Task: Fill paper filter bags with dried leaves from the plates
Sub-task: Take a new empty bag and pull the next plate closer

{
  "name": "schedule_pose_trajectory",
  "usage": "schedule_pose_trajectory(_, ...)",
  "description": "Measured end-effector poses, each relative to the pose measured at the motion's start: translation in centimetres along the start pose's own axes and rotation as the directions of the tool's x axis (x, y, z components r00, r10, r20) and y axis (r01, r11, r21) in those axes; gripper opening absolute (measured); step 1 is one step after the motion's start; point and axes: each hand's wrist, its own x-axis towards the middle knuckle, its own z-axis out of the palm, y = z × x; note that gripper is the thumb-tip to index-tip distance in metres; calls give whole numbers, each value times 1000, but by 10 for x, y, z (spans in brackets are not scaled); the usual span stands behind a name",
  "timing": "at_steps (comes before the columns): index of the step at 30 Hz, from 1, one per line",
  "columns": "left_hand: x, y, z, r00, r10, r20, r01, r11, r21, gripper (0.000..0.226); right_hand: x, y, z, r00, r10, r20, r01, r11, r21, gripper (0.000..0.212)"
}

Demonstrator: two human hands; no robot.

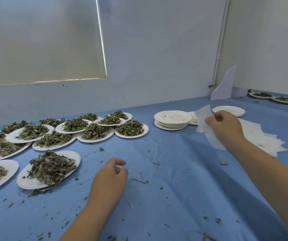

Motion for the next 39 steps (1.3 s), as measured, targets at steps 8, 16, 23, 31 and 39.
schedule_pose_trajectory(8,-13,23,-12,964,180,-197,-207,970,-126,14,-73,-78,24,835,-171,523,39,966,255,4)
schedule_pose_trajectory(16,-36,46,-53,973,-198,-115,64,718,-693,13,-153,-124,65,738,-443,509,374,896,238,16)
schedule_pose_trajectory(23,-60,11,-128,868,-305,391,489,390,-781,37,-219,-152,100,499,-580,644,472,805,360,17)
schedule_pose_trajectory(31,-68,-45,-176,832,-311,459,541,640,-546,26,-230,-168,131,362,-471,804,96,877,471,11)
schedule_pose_trajectory(39,-61,-61,-196,813,-294,502,498,798,-339,24,-160,-157,196,546,53,836,-145,989,32,10)
